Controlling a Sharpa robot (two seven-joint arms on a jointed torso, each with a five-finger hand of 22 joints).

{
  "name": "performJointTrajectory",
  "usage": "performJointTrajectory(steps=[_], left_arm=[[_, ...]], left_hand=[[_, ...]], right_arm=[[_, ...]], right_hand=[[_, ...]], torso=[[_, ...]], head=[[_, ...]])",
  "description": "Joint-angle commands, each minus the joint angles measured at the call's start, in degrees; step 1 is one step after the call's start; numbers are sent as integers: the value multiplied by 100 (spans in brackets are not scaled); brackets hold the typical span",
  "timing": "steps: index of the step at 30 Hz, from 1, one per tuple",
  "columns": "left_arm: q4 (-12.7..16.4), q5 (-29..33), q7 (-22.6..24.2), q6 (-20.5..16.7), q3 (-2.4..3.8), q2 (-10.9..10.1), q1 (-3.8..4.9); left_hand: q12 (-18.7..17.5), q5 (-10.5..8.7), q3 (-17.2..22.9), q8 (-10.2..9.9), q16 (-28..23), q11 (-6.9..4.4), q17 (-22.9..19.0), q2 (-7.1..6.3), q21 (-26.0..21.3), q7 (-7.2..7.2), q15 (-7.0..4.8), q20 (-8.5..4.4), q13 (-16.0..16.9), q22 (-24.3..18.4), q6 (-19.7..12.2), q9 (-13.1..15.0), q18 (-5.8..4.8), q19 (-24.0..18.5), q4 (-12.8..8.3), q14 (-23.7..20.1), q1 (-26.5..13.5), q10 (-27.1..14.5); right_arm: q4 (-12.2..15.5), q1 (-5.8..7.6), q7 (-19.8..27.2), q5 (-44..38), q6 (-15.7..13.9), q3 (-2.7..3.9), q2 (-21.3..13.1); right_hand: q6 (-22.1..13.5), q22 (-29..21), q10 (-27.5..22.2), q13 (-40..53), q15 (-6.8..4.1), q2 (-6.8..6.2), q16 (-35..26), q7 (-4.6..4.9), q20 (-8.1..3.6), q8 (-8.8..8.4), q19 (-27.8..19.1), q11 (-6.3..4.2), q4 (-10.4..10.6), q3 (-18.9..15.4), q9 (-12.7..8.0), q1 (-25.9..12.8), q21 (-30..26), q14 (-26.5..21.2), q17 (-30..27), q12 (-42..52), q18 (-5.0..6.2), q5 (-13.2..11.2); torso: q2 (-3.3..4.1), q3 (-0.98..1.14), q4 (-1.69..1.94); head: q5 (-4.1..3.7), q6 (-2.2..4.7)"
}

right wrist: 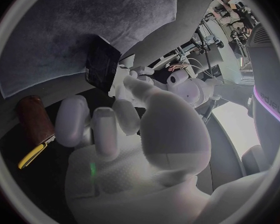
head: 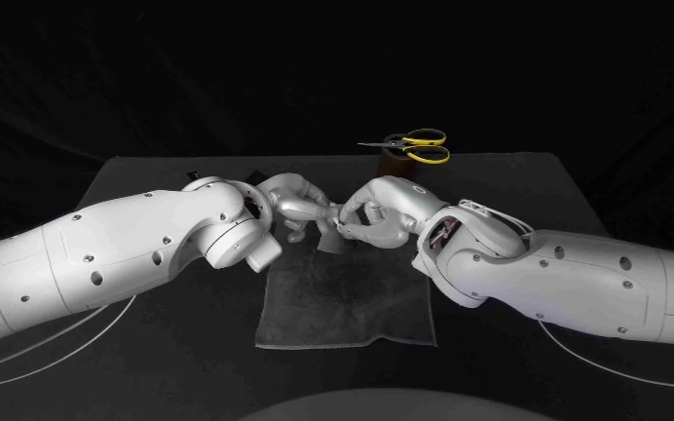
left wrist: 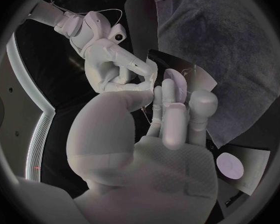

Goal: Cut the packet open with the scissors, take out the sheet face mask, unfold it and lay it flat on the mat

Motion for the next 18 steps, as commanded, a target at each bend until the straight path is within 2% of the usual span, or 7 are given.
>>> performJointTrajectory(steps=[1,8,10,13,18], left_arm=[[2,115,68,39,3,11,6],[3,196,76,40,3,4,6],[2,213,71,61,3,3,6],[1,229,68,95,3,0,6],[0,279,70,151,3,0,6]], left_hand=[[-101,33,770,-51,-67,0,-117,53,-61,43,-2,0,-45,-80,12,20,127,-83,-817,-70,-13,-43],[-763,25,652,-291,-401,52,-675,153,-353,81,41,39,-366,-479,80,133,212,-396,-910,-317,-39,110],[-943,22,557,-391,-475,64,-799,214,-439,90,54,54,-452,-582,95,163,229,-466,-898,-372,-39,176],[-1083,19,457,-477,-531,73,-891,272,-527,94,65,66,-514,-686,109,194,247,-532,-891,-420,-17,223],[-1195,16,367,-557,-582,75,-977,305,-597,92,70,73,-562,-763,137,224,259,-579,-892,-467,5,263]], right_arm=[[-29,-2,-309,-219,204,2,23],[-67,-3,-385,-191,-53,2,54],[-66,-3,-371,-153,-154,2,60],[-74,-3,-352,-94,-217,3,76],[-113,-4,-309,7,-228,4,118]], right_hand=[[-44,121,-11,16,46,-50,31,3,31,-41,-21,39,23,-49,-17,-44,-45,392,696,4,-15,-27],[-140,83,-56,22,79,-62,14,45,61,-124,-74,77,105,-112,-72,-68,-122,371,680,-39,2,-41],[-210,43,-90,8,103,-74,-17,73,84,-180,-120,104,164,-160,-111,-82,-194,351,648,-85,17,-127],[-241,21,-112,19,123,-80,-31,89,103,-213,-150,121,229,-218,-143,-84,-241,337,633,-102,29,-245],[-285,1,-134,18,133,-82,-38,100,116,-245,-176,133,266,-257,-171,-67,-283,327,625,-125,38,-281]], torso=[[0,2,4],[6,6,0],[5,8,2],[4,9,2],[2,7,-3]], head=[[0,3],[-2,1],[-4,-1],[-6,-1],[-12,-9]])
